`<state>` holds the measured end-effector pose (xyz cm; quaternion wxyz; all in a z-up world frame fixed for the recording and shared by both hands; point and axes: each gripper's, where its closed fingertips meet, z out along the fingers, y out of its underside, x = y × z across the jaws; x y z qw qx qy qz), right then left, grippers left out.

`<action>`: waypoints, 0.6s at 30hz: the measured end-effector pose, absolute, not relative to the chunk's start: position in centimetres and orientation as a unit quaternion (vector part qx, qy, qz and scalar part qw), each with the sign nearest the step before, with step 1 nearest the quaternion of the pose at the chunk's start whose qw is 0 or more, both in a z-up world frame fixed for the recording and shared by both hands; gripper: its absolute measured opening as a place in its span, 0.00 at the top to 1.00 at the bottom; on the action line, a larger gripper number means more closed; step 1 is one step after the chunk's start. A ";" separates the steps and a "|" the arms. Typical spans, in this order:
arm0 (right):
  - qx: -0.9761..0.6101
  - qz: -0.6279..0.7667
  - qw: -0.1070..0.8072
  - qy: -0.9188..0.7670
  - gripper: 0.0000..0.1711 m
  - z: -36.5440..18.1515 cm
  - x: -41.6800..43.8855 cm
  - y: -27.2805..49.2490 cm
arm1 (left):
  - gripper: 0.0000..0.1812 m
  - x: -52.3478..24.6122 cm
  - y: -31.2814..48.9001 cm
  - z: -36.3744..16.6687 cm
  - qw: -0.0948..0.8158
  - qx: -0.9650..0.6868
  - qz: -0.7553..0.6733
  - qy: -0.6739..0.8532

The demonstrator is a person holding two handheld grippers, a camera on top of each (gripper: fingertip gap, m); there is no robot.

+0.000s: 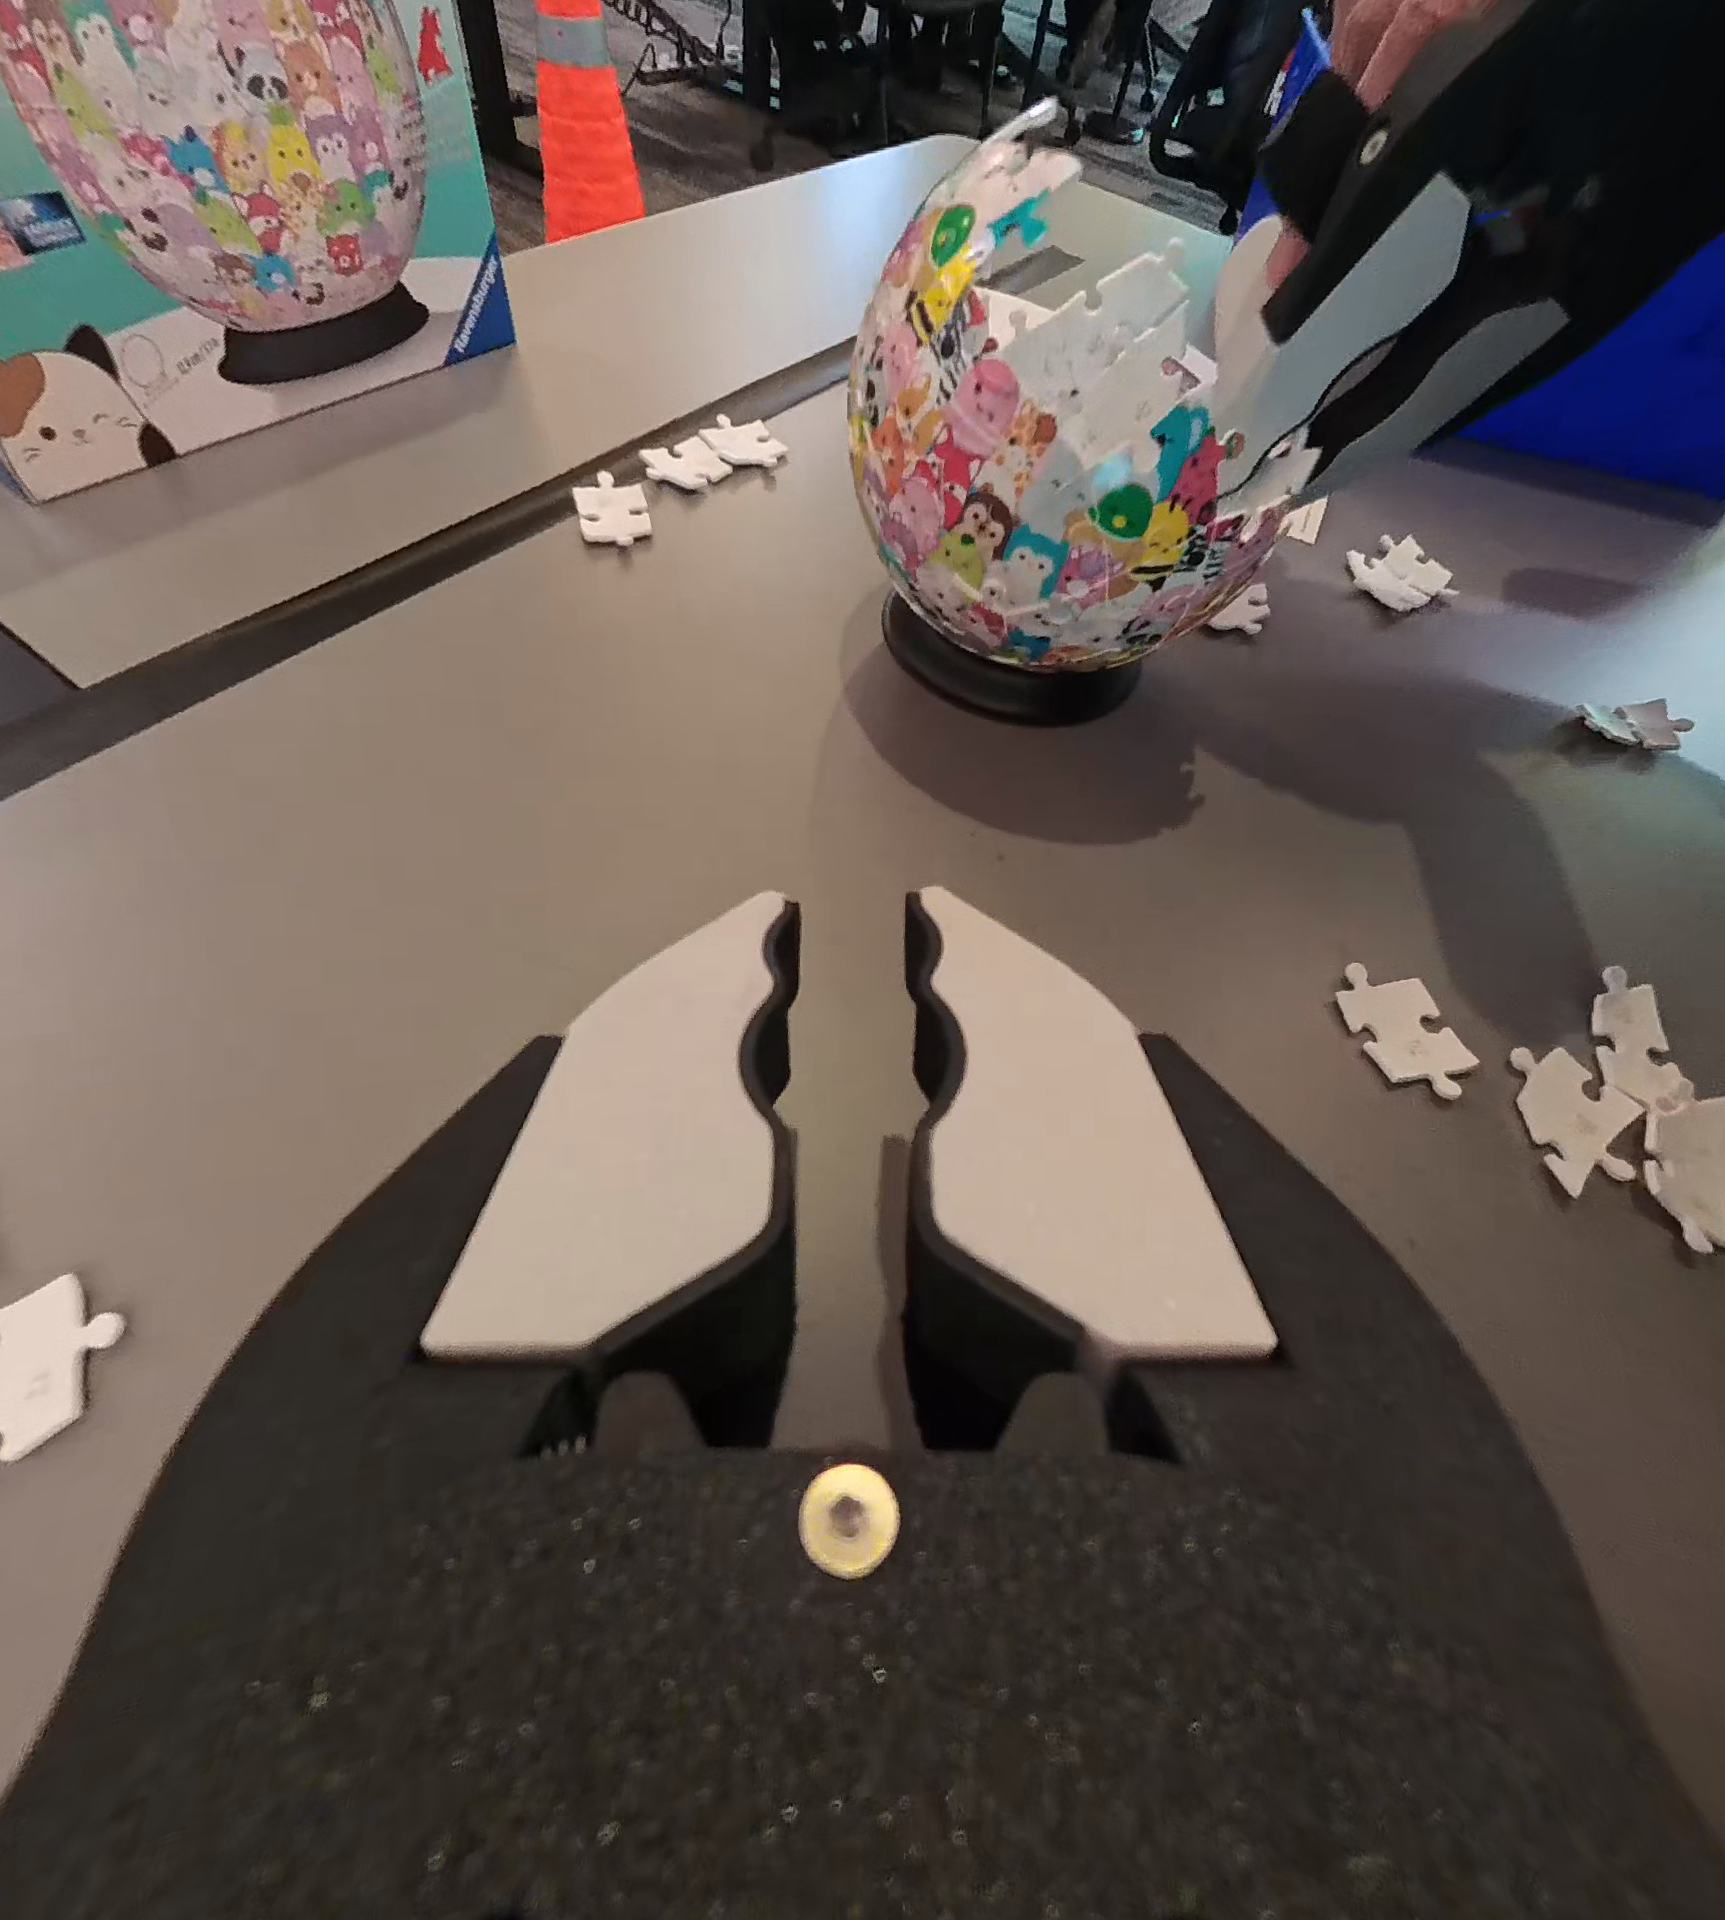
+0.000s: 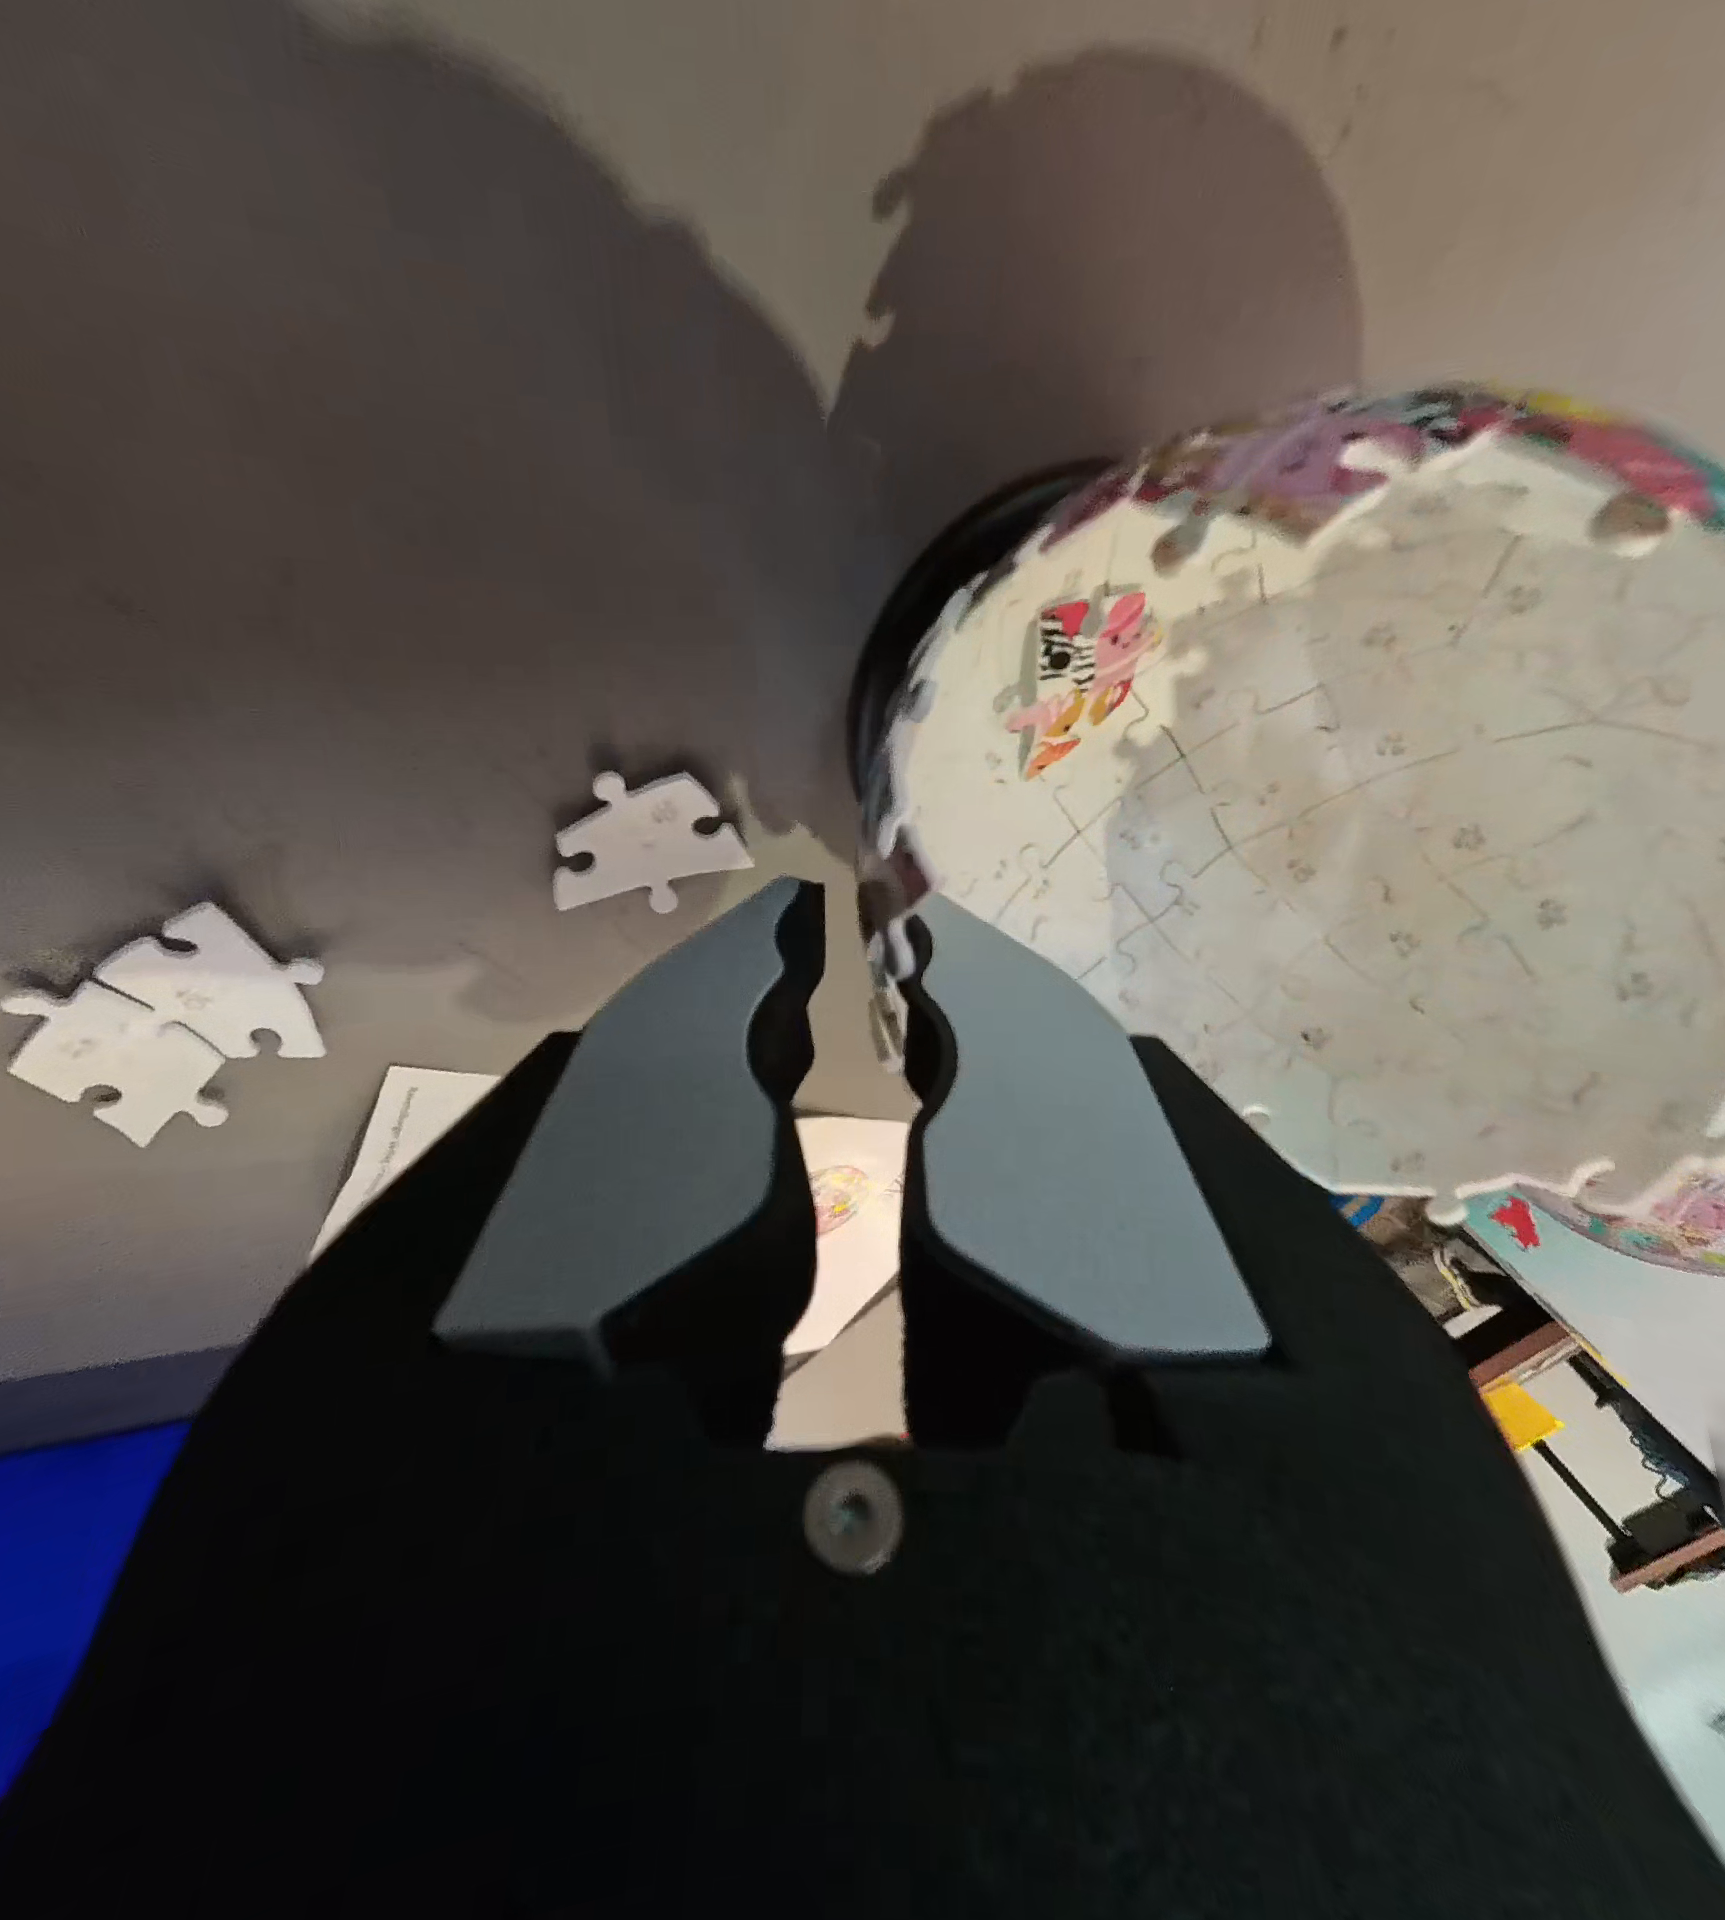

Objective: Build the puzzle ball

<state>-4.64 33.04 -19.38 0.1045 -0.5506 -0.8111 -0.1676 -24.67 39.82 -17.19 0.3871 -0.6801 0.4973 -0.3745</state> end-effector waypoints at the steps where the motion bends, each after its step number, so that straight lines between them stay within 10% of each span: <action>1: -0.550 -0.169 0.101 -0.811 0.93 -19.4 -4.5 33.0 | 0.90 -24.7 39.8 -17.2 0.387 -0.680 -0.374 0.498; 18: -0.550 -0.175 0.078 -0.813 0.87 -19.8 -4.4 33.6 | 0.90 -24.6 39.7 -17.3 0.383 -0.680 -0.374 0.501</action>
